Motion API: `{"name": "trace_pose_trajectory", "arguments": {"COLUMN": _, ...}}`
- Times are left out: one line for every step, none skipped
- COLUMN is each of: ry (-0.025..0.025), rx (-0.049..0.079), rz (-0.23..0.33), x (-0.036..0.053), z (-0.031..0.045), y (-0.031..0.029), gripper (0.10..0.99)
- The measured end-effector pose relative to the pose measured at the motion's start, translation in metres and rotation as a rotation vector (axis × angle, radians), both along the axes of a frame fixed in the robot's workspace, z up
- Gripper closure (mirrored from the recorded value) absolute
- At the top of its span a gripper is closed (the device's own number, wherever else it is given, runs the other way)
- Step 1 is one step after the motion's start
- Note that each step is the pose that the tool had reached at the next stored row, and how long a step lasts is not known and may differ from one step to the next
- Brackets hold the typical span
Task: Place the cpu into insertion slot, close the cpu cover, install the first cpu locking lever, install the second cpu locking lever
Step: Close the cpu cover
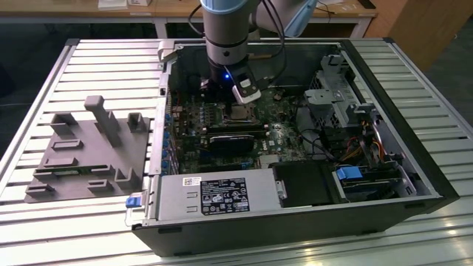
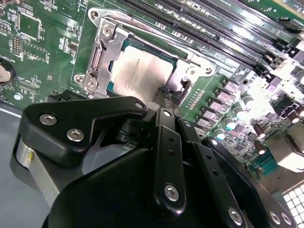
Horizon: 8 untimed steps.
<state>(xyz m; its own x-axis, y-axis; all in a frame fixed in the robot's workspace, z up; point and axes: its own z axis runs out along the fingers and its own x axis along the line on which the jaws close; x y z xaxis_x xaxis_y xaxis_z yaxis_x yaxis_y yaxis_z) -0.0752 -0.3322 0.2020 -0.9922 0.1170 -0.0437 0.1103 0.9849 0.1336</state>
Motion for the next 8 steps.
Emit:
{"name": "trace_pose_trajectory", "arguments": {"ry": 0.0000, "rx": 0.000, "rz": 0.000, "x": -0.0004, "z": -0.0004, "y": -0.0001, "gripper": 0.980}}
{"name": "trace_pose_trajectory", "arguments": {"ry": 0.0001, "rx": 0.000, "rz": 0.000, "x": -0.0009, "z": -0.0007, "y": -0.0003, "gripper": 0.980}}
{"name": "trace_pose_trajectory", "arguments": {"ry": 0.0001, "rx": 0.000, "rz": 0.000, "x": -0.0013, "z": -0.0011, "y": -0.0003, "gripper": 0.980}}
{"name": "trace_pose_trajectory", "arguments": {"ry": 0.0001, "rx": 0.000, "rz": 0.000, "x": -0.0017, "z": -0.0015, "y": -0.0004, "gripper": 0.980}}
{"name": "trace_pose_trajectory", "arguments": {"ry": 0.0000, "rx": 0.000, "rz": 0.000, "x": -0.0020, "z": -0.0018, "y": -0.0004, "gripper": 0.980}}
{"name": "trace_pose_trajectory", "arguments": {"ry": 0.0001, "rx": 0.000, "rz": 0.000, "x": -0.0021, "z": -0.0020, "y": -0.0004, "gripper": 0.980}}
{"name": "trace_pose_trajectory", "arguments": {"ry": 0.0001, "rx": 0.000, "rz": 0.000, "x": -0.0021, "z": -0.0023, "y": -0.0004, "gripper": 0.980}}
{"name": "trace_pose_trajectory", "arguments": {"ry": 0.0001, "rx": 0.000, "rz": 0.000, "x": -0.0021, "z": -0.0026, "y": -0.0004, "gripper": 0.980}}
